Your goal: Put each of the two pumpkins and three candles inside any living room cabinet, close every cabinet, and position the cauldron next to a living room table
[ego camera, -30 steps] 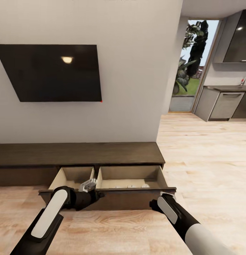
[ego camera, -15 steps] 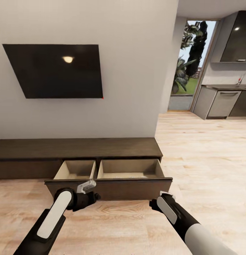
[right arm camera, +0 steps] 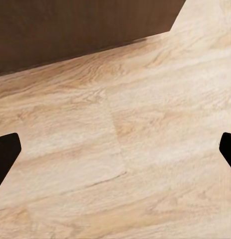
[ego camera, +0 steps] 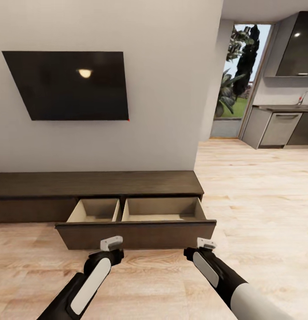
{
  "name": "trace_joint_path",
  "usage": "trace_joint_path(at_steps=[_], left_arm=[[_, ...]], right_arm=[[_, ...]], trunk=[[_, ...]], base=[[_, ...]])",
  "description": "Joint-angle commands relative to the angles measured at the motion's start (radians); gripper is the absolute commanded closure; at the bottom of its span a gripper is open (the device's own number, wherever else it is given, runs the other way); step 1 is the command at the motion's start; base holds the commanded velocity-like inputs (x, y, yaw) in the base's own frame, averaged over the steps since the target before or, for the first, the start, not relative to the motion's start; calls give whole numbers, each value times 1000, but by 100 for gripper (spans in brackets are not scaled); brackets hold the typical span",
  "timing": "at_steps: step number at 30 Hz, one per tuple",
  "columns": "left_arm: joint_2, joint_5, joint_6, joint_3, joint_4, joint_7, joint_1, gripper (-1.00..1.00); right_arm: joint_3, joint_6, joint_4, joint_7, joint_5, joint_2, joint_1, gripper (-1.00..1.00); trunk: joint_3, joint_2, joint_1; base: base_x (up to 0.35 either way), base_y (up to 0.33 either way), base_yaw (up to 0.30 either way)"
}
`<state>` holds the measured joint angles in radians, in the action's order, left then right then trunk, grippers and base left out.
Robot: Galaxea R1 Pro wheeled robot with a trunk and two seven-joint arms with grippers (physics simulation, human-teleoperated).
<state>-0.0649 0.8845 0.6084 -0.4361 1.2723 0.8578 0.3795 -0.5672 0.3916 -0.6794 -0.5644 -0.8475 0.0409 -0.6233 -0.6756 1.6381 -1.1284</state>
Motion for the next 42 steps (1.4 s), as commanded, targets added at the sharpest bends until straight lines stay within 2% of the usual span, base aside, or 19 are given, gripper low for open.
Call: trace_joint_path(at_steps=[1, 4, 7, 8, 9, 11, 12, 14, 16, 17, 19, 23, 27, 31, 33, 37, 42], left_arm=[[-1, -2, -53, -29, -28, 8, 1, -100], [-2, -15, -152, -96, -79, 8, 1, -100], [-2, -25, -183, -138, -93, 7, 1, -100], [-3, -39, -212, -156, -100, 7, 1, -100], [-3, -46, -226, -161, -104, 7, 1, -100], [-3, -86, -301, -183, -133, -6, 1, -100], [-3, -116, -353, -203, -167, -29, 1, -100], [-3, -138, -391, -223, -202, -56, 1, -100], [-3, -150, -412, -235, -226, -79, 1, -100], [-3, -157, -424, -242, -239, -93, 1, -100], [-3, -160, -430, -246, -245, -100, 1, -100], [-2, -181, -446, -257, -251, -106, 1, -100], [-1, -223, -459, -262, -251, -107, 1, -100], [0, -278, -487, -268, -242, -108, 1, -100], [2, -295, -507, -270, -245, -108, 1, -100], [12, -311, -549, -286, -248, -108, 1, -100], [15, -315, -561, -292, -250, -108, 1, -100]], right_arm=[[-16, -17, -2, -7, -6, 1, -1, -100], [-33, -89, -1, -5, -6, 1, 5, -100], [-67, -146, 1, -5, -7, 2, 11, -100], [-95, -183, 1, -5, -7, 2, 12, -100], [-105, -195, 2, -6, -8, 2, 12, -100], [-135, -246, 3, -6, -9, 2, 12, -100], [-147, -281, 4, -6, -10, 2, 12, -100], [-154, -314, 4, -5, -8, 1, 13, -100], [-161, -354, 4, -2, -6, 1, 13, -100], [-177, -409, 7, 5, -8, 2, 13, -100], [-199, -469, 15, 15, -9, 3, 14, -100], [-253, -590, 121, 55, -7, 0, 14, -100], [-267, -634, 213, 86, -3, -5, 14, -100], [-270, -670, 242, 94, -4, -14, 14, -100], [-270, -678, 245, 95, -4, -15, 14, -100], [-269, -709, 248, 103, -3, -15, 14, -100], [-268, -748, 250, 153, -4, -14, 14, -100]], trunk=[[-4, 8, -4], [-14, 29, -15], [-23, 50, -27], [-26, 57, -31], [-29, 64, -35], [-36, 78, -42], [-39, 85, -46], [-45, 99, -54], [-51, 113, -61], [-54, 120, -65], [-61, 134, -73], [-73, 162, -88], [-86, 190, -104], [-98, 218, -119], [-104, 232, -127], [-117, 260, -142], [-133, 295, -161]], base=[[0, 0, 0], [0, 0, 0], [0, 0, 0], [0, 0, 0], [0, 0, 0], [0, 0, 0], [0, 0, 0], [0, 0, 0], [0, 0, 0], [0, 0, 0], [0, 0, 0], [0, 0, 0], [0, 0, 0], [0, 0, 0], [0, 0, 0], [0, 0, 0], [0, 0, 0]])
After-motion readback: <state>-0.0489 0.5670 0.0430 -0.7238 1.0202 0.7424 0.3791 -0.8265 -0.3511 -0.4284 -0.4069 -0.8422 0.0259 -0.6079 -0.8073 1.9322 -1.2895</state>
